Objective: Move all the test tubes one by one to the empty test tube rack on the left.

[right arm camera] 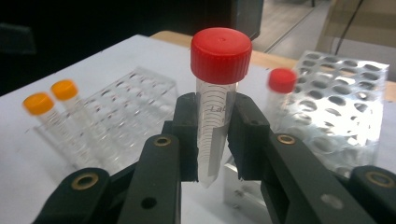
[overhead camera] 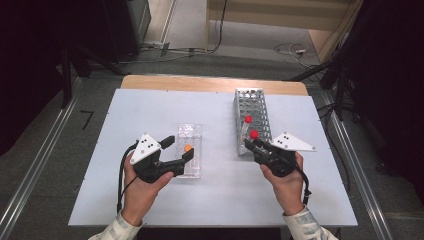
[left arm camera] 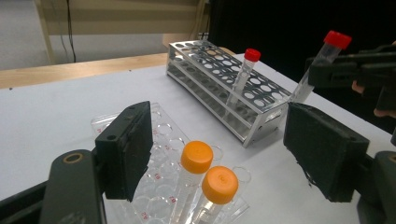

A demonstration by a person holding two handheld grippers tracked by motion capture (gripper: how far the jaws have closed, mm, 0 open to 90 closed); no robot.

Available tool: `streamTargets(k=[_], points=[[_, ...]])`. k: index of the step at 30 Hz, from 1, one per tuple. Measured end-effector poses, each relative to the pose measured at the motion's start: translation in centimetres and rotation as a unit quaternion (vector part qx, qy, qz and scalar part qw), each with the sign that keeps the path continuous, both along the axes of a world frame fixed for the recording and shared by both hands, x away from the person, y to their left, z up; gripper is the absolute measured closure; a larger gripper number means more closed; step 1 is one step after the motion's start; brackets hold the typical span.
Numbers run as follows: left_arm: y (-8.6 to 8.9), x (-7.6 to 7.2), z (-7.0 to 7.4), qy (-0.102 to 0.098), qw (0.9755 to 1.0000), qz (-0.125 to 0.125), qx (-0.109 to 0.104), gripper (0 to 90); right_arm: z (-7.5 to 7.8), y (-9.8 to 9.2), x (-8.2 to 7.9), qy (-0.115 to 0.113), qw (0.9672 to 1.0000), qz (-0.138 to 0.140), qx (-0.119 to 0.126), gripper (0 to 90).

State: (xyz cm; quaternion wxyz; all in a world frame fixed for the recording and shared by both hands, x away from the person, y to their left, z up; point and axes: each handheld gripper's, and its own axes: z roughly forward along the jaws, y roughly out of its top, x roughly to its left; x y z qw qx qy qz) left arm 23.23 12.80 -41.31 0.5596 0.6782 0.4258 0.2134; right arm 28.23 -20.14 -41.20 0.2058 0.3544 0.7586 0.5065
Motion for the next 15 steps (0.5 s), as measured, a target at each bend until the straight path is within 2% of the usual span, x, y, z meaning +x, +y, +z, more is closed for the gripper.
streamTargets(k=[6, 15], points=[[-0.6, -0.4, 0.2, -0.005, 0.9999, -0.013, 0.002, 26.0, -0.7, 1.6, -1.5, 0.006, 0.9994, 0.032, -0.012, 71.2], [-2.5, -1.3, 0.6, -0.007, 0.9984, -0.055, 0.007, 27.4, -1.5, 4.2, -3.3, 0.012, 0.9963, 0.082, -0.024, 71.2]])
